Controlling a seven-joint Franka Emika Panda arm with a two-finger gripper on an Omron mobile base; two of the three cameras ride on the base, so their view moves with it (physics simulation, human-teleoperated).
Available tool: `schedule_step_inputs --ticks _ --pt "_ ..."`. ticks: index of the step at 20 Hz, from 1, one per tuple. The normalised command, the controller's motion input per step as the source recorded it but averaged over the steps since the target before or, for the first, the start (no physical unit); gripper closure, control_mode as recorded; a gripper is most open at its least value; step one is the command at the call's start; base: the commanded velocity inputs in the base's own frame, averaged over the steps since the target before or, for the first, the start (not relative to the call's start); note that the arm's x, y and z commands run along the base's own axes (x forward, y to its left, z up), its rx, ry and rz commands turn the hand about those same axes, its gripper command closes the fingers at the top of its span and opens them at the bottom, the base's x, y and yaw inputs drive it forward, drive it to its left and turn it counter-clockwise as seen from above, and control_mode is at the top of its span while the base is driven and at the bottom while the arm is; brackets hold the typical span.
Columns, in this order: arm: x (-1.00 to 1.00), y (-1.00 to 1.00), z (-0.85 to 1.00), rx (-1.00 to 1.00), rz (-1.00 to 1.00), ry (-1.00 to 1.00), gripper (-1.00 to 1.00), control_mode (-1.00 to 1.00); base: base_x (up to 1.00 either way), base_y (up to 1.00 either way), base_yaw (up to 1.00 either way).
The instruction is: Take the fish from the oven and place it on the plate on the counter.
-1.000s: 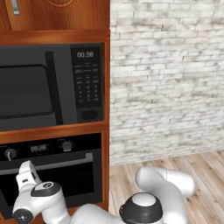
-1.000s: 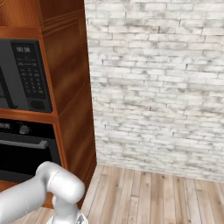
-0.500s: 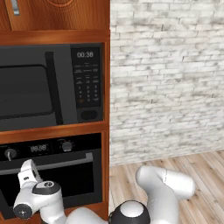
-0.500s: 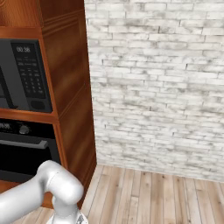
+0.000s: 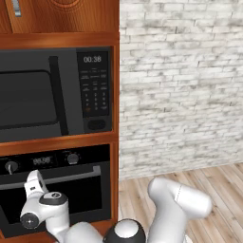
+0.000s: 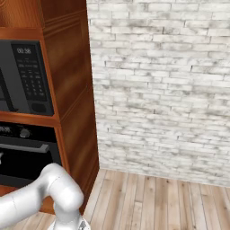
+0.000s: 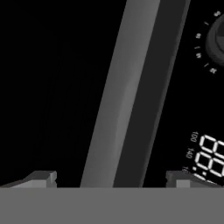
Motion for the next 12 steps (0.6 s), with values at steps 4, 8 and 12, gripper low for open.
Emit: schedule_step_inputs --ticks 4,8,12 --pt "0.49 0.00 -0.33 0.00 0.00 0.00 -1.00 -1.00 0.00 0.00 0.00" --pt "0.39 0.00 -0.36 0.00 0.00 0.00 -1.00 -1.00 0.00 0.00 0.00" --pt "0.51 0.01 -0.38 0.00 0.00 0.02 -1.00 -1.00 0.00 0.00 0.00"
